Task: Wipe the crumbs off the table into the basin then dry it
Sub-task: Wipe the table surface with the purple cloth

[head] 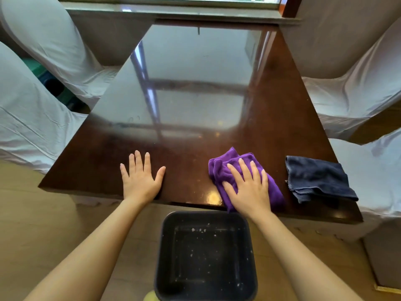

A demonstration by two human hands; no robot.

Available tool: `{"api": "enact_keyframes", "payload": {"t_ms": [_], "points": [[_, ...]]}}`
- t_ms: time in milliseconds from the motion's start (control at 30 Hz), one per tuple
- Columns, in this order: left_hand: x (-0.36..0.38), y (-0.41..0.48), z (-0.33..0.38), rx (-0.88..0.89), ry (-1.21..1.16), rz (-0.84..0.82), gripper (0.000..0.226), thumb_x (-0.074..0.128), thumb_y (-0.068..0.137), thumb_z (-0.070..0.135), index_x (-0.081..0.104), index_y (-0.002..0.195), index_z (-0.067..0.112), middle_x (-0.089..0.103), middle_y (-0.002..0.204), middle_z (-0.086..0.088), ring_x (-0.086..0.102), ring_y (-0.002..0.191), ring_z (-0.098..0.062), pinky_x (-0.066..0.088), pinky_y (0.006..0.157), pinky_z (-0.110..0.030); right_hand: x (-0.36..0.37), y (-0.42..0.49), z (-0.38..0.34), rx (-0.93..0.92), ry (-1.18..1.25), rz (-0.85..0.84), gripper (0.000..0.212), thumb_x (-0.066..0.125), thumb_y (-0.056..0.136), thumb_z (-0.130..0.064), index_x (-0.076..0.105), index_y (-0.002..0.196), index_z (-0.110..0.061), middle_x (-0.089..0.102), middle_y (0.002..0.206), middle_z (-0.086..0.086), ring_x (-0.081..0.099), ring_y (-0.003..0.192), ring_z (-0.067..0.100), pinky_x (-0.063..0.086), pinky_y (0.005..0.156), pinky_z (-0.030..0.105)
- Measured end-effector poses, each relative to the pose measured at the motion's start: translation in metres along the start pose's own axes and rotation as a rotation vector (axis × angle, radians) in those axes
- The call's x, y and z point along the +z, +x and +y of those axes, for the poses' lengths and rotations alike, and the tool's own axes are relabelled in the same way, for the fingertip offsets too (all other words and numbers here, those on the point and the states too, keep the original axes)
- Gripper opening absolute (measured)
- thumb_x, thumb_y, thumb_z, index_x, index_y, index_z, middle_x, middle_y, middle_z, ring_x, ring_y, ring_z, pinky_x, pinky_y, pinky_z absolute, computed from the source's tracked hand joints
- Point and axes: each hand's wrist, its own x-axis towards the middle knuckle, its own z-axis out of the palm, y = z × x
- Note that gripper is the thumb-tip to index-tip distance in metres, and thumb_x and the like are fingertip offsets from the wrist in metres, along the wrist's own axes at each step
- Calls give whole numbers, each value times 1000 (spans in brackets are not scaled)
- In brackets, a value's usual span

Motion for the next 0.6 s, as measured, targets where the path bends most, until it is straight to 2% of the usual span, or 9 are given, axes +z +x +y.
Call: {"api": "enact_keyframes", "payload": {"t_ms": [267,600], "points": [[5,3,-5,14,-20,7,73,16,87,62,5,145,19,-2,157,-11,-8,144,-23,-7,115,-49,18,-3,-44,131,-63,36,63,23,89,-60,13,145,-32,7,158,6,0,144,33,-3,114,52],[8,9,-24,107,-35,63,67,9,85,64,8,144,32,4,157,2,-4,144,-16,-7,114,-48,29,13,-83,197,-89,66,64,26,89,-59,16,145,-29,11,157,9,4,143,36,1,113,55]]}}
